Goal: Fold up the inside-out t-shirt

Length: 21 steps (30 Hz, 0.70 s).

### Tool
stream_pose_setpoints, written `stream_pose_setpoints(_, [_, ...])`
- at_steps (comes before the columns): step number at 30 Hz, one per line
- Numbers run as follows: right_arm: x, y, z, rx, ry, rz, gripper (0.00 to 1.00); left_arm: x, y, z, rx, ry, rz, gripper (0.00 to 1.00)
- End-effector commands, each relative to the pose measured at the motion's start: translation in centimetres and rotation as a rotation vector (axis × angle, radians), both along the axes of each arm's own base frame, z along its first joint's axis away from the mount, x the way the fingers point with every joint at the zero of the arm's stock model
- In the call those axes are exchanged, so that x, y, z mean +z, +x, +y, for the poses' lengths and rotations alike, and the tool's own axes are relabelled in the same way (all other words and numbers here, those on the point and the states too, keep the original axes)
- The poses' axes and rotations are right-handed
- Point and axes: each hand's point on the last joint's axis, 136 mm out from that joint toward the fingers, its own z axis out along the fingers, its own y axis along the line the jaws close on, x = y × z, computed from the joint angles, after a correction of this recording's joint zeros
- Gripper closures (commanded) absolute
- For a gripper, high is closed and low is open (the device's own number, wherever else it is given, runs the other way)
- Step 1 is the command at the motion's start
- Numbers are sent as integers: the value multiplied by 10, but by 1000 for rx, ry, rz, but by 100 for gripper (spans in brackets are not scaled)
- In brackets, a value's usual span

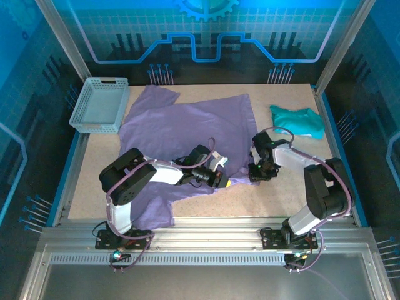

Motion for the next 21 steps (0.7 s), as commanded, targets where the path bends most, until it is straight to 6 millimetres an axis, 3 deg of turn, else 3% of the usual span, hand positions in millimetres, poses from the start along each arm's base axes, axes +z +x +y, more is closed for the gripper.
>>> stream_pose_setpoints(1, [7, 6, 5, 4, 57, -25, 75, 8, 1, -11, -26, -40, -8, 100])
stream_pose_setpoints(9, [12, 11, 6, 5, 90, -44, 79, 6, 1, -10, -25, -35, -2, 100])
stream_pose_setpoints(13, [19, 13, 8, 1, 120, -70, 88, 4, 1, -10, -24, -33, 5, 100])
stream_pose_setpoints(18, [53, 13, 18, -57, 320, -156, 99, 4, 9, -11, 1, -12, -12, 100])
stream_pose_setpoints(20, [71, 18, 20, -96, 430, -211, 100, 8, 20, -14, 33, 2, -19, 100])
stream_pose_setpoints(21, [79, 22, 22, -118, 492, -232, 100, 13, 30, -15, 61, 5, -18, 95])
